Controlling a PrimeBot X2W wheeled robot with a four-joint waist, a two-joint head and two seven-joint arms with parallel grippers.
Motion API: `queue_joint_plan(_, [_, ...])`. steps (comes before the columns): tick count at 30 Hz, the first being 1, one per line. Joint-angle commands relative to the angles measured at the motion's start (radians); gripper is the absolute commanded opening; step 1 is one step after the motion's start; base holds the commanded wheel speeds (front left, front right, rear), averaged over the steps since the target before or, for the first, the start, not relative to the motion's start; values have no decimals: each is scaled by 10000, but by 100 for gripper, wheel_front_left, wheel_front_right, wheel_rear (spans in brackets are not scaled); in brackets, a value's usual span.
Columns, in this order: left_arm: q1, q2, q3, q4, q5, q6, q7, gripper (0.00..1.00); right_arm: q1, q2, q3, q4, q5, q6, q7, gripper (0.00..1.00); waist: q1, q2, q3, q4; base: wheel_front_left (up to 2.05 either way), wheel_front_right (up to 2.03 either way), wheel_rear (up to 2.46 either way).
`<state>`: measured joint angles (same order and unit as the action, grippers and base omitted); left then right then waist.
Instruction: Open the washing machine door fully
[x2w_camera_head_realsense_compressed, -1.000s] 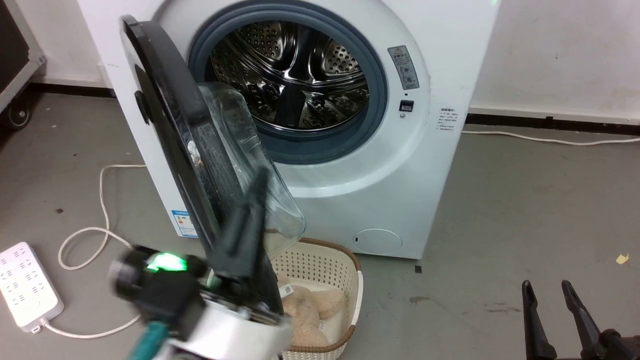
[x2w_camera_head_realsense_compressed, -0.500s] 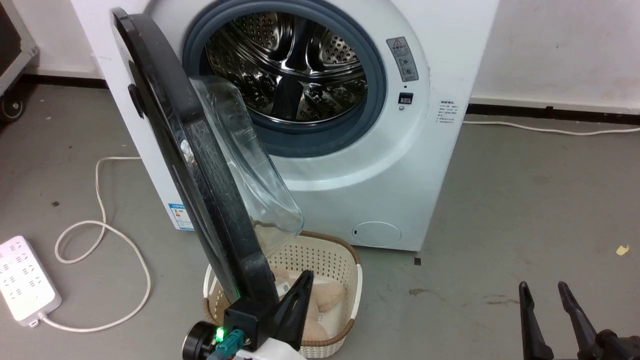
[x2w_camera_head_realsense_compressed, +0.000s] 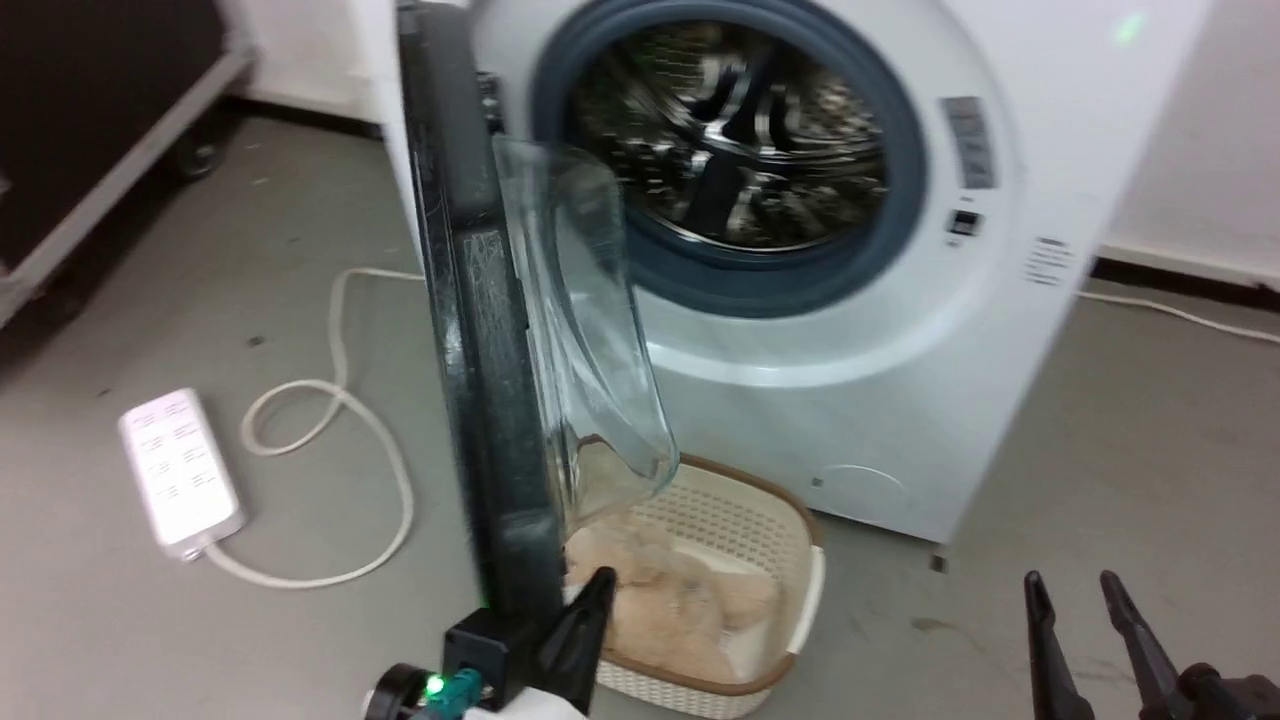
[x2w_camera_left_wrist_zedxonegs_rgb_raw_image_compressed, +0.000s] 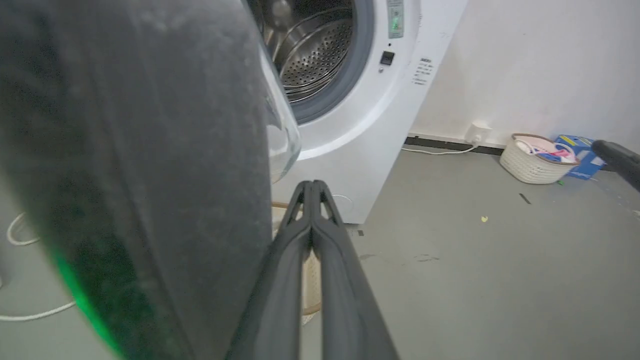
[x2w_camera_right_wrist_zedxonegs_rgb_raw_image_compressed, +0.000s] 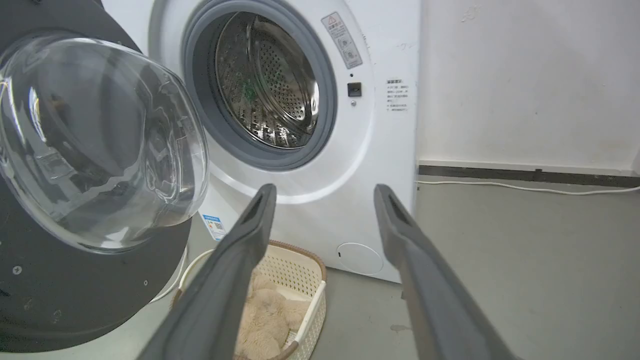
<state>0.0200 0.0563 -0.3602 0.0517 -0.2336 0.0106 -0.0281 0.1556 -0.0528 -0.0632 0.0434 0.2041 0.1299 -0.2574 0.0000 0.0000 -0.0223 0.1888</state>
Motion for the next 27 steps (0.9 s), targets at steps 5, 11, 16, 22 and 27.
queue_joint_plan(5, [-118,448,778,84,-281,382,-125,0,76,26,195,74,76,8,-43,100,0,0,2,1778,0,0,0])
queue_joint_plan(11, [-387,967,1658,9,-600,587,-170,0,-116,26,439,105,-119,8,-43,100,0,0,500,2527,0,0,0])
queue_joint_plan(16, [-734,1520,2501,-126,-975,639,-175,0,-429,26,681,105,-343,8,-31,100,0,0,1178,2656,0,0,0])
queue_joint_plan(22, [-1501,2242,3288,163,-1430,417,-101,0,-808,26,835,-140,-762,8,220,100,0,0,2125,2509,0,0,0])
queue_joint_plan(27, [-2313,2903,3993,1045,-1992,131,85,0,-1007,26,783,-449,-1069,8,453,100,0,0,2779,2298,0,0,0])
